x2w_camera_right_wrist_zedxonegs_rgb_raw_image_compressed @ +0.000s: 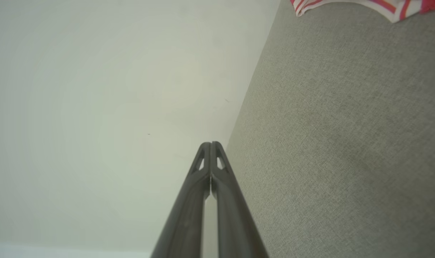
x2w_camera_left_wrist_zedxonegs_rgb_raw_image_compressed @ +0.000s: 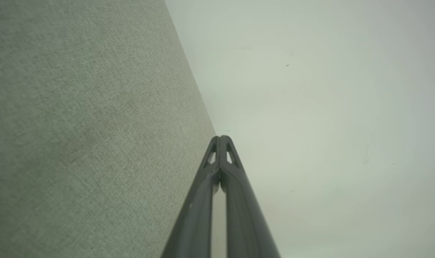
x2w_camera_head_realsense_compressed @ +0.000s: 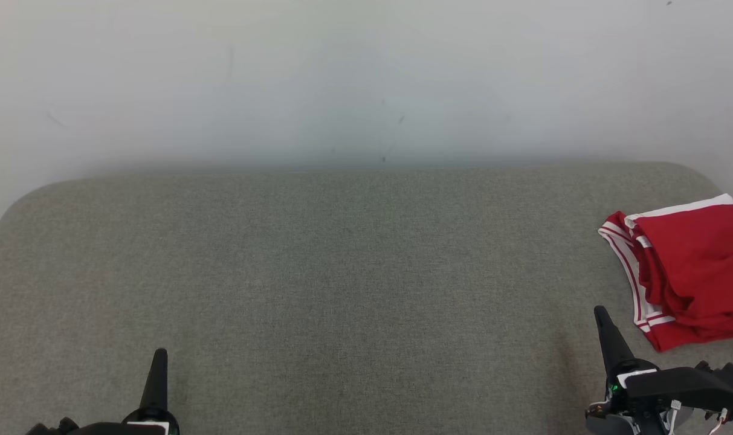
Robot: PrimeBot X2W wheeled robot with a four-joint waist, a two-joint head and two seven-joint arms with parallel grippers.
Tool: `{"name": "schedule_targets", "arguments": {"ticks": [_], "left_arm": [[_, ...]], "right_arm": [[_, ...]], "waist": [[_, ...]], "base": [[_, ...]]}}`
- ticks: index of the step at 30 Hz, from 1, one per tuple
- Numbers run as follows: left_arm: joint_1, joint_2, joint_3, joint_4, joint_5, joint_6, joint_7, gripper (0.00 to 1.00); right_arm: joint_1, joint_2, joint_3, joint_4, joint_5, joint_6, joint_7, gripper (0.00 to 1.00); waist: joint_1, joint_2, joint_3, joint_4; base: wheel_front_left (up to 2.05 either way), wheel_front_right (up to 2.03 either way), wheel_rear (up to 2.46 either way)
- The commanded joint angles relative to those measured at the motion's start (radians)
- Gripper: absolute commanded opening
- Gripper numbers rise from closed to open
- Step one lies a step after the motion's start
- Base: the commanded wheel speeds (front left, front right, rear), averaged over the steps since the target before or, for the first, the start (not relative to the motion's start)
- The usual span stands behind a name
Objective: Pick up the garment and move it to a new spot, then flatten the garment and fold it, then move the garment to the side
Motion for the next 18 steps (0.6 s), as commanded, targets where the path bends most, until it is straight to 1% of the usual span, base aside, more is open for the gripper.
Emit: {"name": "schedule_targets", "arguments": {"ticks": [1, 18], "left_arm": [[-0.022, 0.001, 0.008, 0.000, -0.027, -0.004, 0.008, 0.00], [-0.050, 0.000, 0.031, 0.015, -0.160, -0.014, 0.039, 0.00]], "right_arm": [[-0.019, 0.003, -0.008, -0.001, 0.025, -0.001, 0.009, 0.00], [-0.055, 0.013, -0.036, 0.021, 0.145, -0.002, 0.051, 0.00]], "waist": [[-0.0001, -0.0001, 0.002, 0.000], [-0.0001, -0.0001, 0.018, 0.000]], "base": [[0.00, 0.00, 0.00], [0.00, 0.00, 0.00]]}}
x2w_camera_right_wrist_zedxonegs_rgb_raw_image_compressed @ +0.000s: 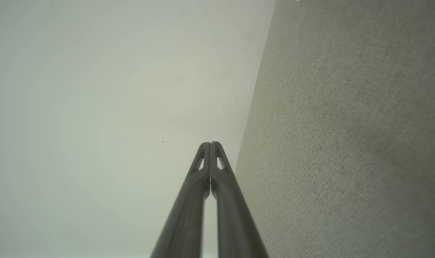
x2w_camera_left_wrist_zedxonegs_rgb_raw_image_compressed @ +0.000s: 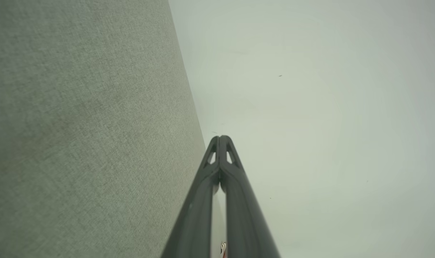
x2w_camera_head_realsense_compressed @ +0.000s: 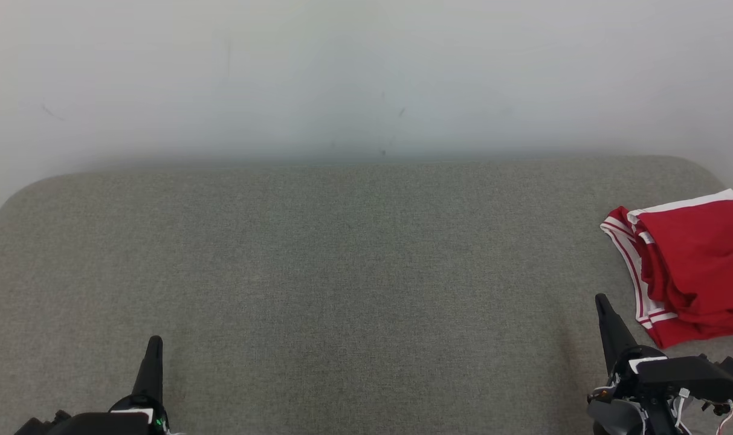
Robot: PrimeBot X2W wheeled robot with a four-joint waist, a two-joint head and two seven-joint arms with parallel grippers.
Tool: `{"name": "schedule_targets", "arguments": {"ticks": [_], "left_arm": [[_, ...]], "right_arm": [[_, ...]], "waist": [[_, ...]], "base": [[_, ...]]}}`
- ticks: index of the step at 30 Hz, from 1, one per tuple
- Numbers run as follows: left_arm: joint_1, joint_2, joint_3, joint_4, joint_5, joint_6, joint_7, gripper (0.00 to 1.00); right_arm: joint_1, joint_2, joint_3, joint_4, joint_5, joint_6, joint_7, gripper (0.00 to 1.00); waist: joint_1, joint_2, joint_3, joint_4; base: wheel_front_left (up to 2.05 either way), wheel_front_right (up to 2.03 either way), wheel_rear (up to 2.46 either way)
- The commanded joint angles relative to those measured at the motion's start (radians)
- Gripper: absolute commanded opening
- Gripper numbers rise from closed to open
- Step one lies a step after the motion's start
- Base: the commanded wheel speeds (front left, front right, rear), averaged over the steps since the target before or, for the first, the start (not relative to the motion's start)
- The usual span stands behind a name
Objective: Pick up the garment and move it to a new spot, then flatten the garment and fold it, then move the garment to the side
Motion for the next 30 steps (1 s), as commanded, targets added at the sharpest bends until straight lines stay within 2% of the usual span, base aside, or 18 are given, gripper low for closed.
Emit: {"name": "schedule_targets", "arguments": {"ticks": [1, 17, 30], "left_arm": [[-0.016, 0.000, 0.007, 0.002, -0.022, -0.004, 0.006, 0.00], [-0.042, -0.002, 0.025, 0.014, -0.129, -0.012, 0.033, 0.00], [-0.039, -0.003, 0.027, 0.013, -0.128, -0.012, 0.033, 0.00]], "right_arm": [[-0.014, 0.003, -0.006, 0.001, 0.016, -0.002, 0.006, 0.00], [-0.043, 0.011, -0.029, 0.019, 0.117, -0.002, 0.039, 0.00], [-0.041, 0.012, -0.031, 0.019, 0.109, -0.002, 0.043, 0.00]], "waist": [[-0.0001, -0.0001, 0.001, 0.000], [-0.0001, -0.0001, 0.016, 0.000], [-0.0001, -0.0001, 0.017, 0.000]], "base": [[0.00, 0.00, 0.00], [0.00, 0.00, 0.00], [0.00, 0.00, 0.00]]}}
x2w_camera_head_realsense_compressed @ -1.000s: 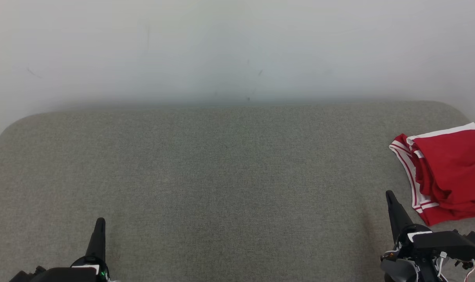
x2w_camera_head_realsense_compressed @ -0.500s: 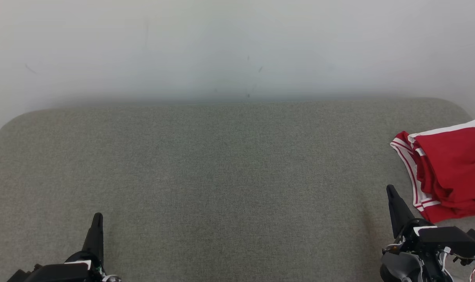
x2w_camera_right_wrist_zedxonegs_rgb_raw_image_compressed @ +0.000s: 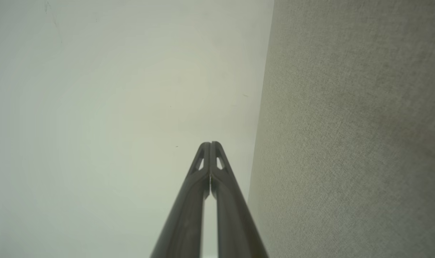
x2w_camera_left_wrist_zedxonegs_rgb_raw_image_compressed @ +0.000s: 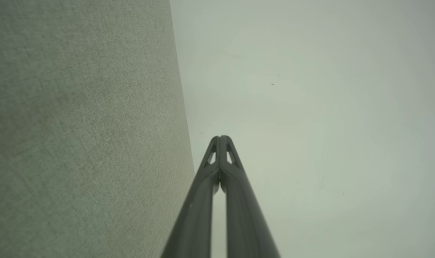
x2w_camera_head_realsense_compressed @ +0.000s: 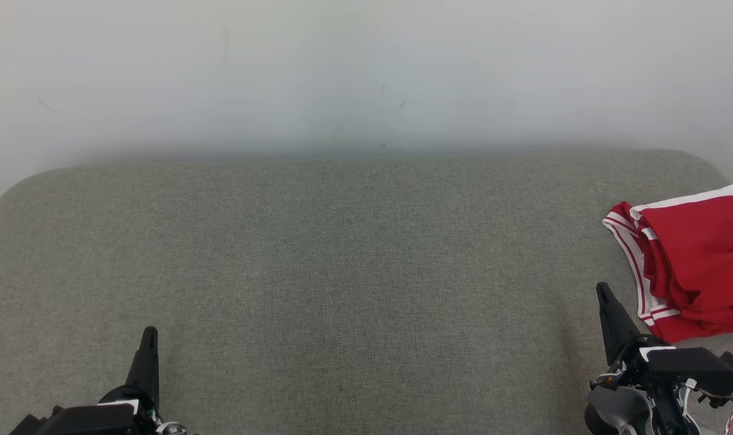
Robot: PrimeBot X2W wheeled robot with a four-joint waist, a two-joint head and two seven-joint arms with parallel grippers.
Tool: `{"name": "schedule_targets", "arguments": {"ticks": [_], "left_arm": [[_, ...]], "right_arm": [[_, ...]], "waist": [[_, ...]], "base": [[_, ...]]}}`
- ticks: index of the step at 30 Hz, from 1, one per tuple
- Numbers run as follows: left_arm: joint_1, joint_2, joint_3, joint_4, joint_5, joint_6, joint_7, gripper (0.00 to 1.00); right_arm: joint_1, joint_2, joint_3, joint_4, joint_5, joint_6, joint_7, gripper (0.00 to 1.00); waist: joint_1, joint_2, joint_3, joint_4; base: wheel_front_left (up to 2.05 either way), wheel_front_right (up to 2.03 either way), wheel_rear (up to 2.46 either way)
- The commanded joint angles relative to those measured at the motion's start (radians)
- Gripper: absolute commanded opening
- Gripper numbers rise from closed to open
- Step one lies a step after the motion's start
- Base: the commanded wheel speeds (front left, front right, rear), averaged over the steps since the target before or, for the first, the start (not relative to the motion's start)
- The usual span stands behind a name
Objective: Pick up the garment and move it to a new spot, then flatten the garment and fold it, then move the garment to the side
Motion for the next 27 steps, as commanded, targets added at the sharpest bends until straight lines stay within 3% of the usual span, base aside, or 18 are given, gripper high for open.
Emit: {"name": "schedule_targets", "arguments": {"ticks": [1, 27], "left_arm": [[-0.009, -0.002, 0.003, 0.001, -0.005, -0.003, 0.002, 0.00], [-0.009, -0.003, 0.005, 0.001, -0.002, -0.003, 0.003, 0.00]], "right_arm": [[-0.004, 0.002, -0.002, 0.001, -0.003, -0.002, 0.006, 0.00], [-0.005, 0.005, -0.006, 0.001, -0.007, -0.002, 0.007, 0.00]], "waist": [[0.0001, 0.0000, 0.000, 0.000], [0.0001, 0.0000, 0.000, 0.000]], "base": [[0.00, 0.00, 0.00], [0.00, 0.00, 0.00]]}}
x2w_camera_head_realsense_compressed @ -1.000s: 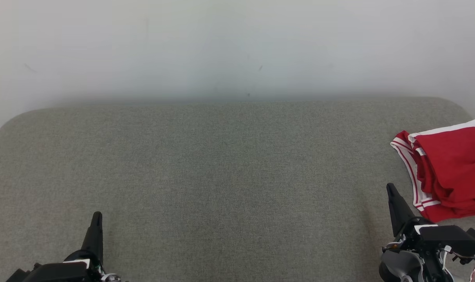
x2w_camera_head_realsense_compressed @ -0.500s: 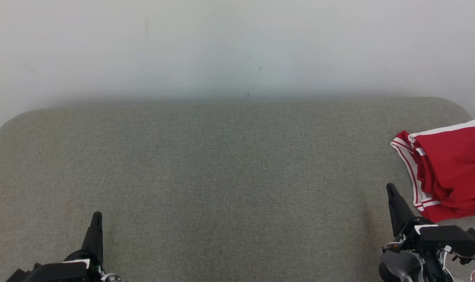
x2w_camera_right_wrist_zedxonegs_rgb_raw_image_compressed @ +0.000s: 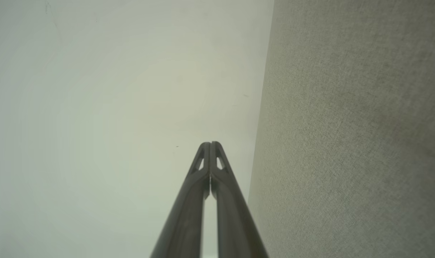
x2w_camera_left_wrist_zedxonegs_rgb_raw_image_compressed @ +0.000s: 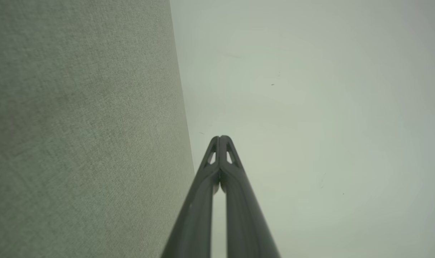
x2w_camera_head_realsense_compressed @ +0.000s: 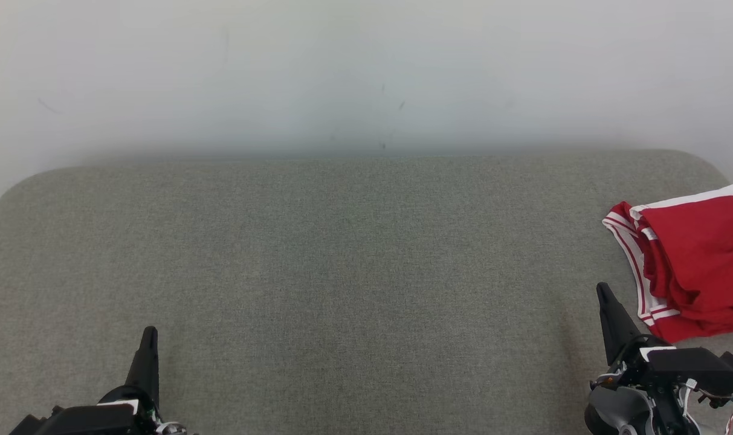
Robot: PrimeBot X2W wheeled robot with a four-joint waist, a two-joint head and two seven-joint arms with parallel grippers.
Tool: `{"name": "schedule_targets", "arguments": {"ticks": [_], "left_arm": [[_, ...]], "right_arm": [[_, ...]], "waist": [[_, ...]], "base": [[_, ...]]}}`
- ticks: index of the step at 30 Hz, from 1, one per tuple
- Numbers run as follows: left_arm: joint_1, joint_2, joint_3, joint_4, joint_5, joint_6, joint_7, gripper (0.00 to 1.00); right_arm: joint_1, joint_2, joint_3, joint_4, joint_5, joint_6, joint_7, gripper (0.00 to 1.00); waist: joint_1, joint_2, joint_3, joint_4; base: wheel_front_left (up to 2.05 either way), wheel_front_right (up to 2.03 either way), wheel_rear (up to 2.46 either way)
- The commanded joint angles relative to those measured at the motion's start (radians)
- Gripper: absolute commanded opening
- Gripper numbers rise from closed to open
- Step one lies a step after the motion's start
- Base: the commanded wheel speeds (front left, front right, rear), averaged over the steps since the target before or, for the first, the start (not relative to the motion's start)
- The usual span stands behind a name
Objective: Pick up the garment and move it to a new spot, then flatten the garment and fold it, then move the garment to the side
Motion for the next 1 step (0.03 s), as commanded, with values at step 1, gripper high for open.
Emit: {"name": "schedule_targets", "arguments": {"ticks": [1], "left_arm": [[-0.009, -0.003, 0.003, 0.001, -0.002, -0.003, 0.002, 0.00]], "right_arm": [[-0.005, 0.003, -0.002, 0.001, -0.007, -0.002, 0.004, 0.00]], "waist": [[0.0001, 0.0000, 0.000, 0.000]], "base": [[0.00, 0.00, 0.00]]}}
